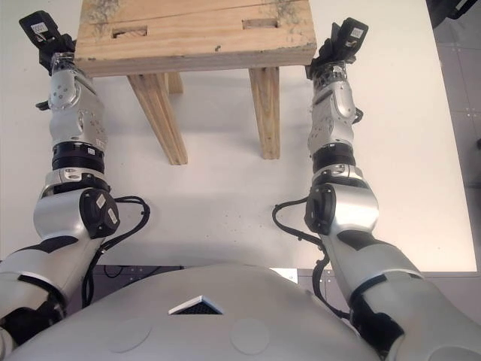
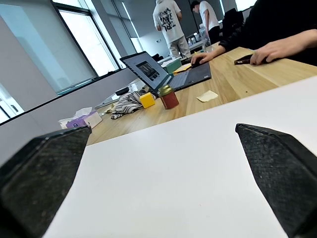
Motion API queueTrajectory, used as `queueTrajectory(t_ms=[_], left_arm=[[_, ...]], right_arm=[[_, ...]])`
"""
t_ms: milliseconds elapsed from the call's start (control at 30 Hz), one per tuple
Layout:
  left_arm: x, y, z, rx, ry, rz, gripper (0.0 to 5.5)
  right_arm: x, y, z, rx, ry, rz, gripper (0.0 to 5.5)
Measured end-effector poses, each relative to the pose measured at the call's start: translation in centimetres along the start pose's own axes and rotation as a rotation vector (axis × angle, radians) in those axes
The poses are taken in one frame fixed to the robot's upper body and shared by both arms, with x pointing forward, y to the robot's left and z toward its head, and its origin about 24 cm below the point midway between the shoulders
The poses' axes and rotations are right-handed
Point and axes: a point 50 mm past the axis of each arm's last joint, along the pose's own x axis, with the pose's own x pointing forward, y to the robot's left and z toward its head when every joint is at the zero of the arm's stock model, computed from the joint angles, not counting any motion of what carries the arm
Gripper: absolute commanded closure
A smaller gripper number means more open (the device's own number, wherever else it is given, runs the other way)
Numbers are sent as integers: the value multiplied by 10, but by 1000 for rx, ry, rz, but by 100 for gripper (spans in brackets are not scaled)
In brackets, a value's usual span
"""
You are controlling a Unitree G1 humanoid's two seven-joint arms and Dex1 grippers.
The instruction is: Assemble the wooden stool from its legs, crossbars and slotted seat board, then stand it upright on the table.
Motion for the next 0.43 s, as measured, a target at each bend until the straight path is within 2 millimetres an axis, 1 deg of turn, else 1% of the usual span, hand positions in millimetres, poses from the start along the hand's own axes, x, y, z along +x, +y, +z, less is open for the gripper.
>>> queueTrajectory(t_ms=[200,267,433], left_arm=[[-3,-13,-5,-36,4,-49,12],[-3,-15,-4,-91,-2,-80,12],[-4,-20,-1,-94,-14,-114,12]], right_arm=[[0,2,0,-11,2,18,10],[0,3,0,-12,3,22,10],[1,4,-1,-15,6,27,10]])
